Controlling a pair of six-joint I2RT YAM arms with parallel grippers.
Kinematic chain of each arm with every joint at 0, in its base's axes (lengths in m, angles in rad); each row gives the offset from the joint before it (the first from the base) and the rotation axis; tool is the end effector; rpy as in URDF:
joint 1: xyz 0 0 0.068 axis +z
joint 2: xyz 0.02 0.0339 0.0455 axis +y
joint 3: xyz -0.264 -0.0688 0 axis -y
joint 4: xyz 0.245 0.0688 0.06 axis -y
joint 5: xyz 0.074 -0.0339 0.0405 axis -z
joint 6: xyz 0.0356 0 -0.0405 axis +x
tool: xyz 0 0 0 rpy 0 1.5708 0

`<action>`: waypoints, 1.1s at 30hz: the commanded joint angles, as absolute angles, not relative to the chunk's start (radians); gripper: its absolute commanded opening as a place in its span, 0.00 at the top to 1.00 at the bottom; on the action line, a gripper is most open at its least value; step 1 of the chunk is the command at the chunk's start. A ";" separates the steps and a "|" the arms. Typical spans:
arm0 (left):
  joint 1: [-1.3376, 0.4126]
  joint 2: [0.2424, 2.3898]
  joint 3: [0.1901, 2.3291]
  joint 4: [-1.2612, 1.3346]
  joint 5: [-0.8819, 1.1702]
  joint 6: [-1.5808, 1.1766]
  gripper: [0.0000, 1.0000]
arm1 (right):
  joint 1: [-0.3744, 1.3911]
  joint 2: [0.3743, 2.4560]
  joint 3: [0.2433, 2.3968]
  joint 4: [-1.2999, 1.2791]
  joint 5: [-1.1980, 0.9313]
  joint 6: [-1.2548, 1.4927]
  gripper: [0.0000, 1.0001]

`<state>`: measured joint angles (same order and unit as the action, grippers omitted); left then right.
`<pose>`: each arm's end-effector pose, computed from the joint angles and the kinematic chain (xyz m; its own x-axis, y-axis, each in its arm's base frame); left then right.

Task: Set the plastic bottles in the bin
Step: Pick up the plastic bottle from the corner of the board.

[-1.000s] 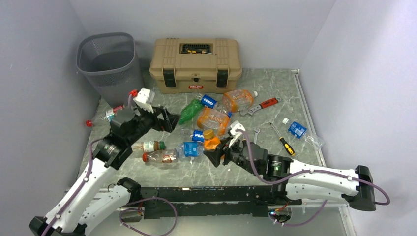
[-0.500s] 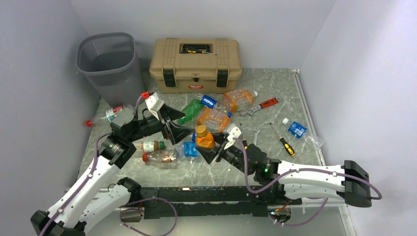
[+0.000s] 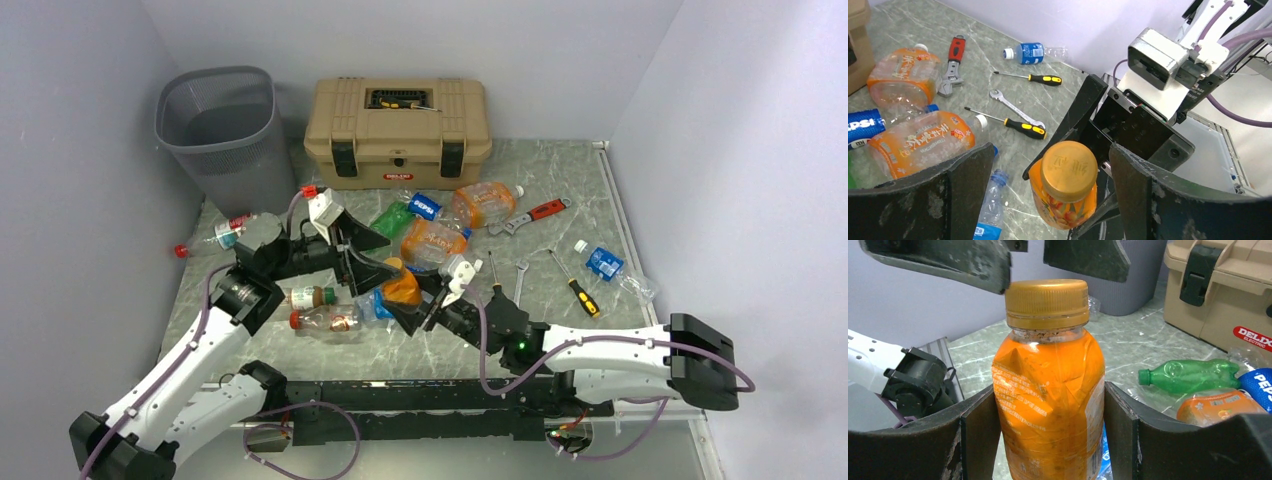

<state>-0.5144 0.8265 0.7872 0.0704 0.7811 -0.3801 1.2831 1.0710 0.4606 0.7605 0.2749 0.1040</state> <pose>0.1509 -0.1141 0.3611 -0.3318 -0.1151 -0.9363 0.9034 0.2469 -0.3505 0.0761 0.2232 0.2701 -0.0457 0.1977 -0.9792 -0.8466 0.5127 0.1430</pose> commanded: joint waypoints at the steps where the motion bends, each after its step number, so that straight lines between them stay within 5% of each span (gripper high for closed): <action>1: -0.519 0.849 0.814 0.099 0.830 -0.381 0.15 | 1.293 1.101 0.512 0.899 0.248 0.085 1.00; 4: -0.520 0.861 0.822 0.088 0.840 -0.376 0.22 | 1.299 1.120 0.510 0.951 0.263 0.083 1.00; 16: -0.532 0.879 0.837 0.060 0.853 -0.361 0.25 | 1.302 1.160 0.524 1.019 0.299 0.068 1.00; 28: -0.553 0.878 0.846 0.028 0.845 -0.325 1.00 | 1.304 1.178 0.556 0.915 0.290 0.108 1.00; 30: -0.554 0.871 0.844 0.025 0.832 -0.321 1.00 | 1.304 1.169 0.580 0.859 0.279 0.107 0.85; 33: -0.557 0.857 0.835 0.033 0.812 -0.324 1.00 | 1.304 1.161 0.609 0.785 0.274 0.114 0.43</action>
<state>-0.5415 0.8768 0.8043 0.0254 0.8391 -0.3336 1.2949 1.1881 0.5224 0.8494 0.3256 0.1062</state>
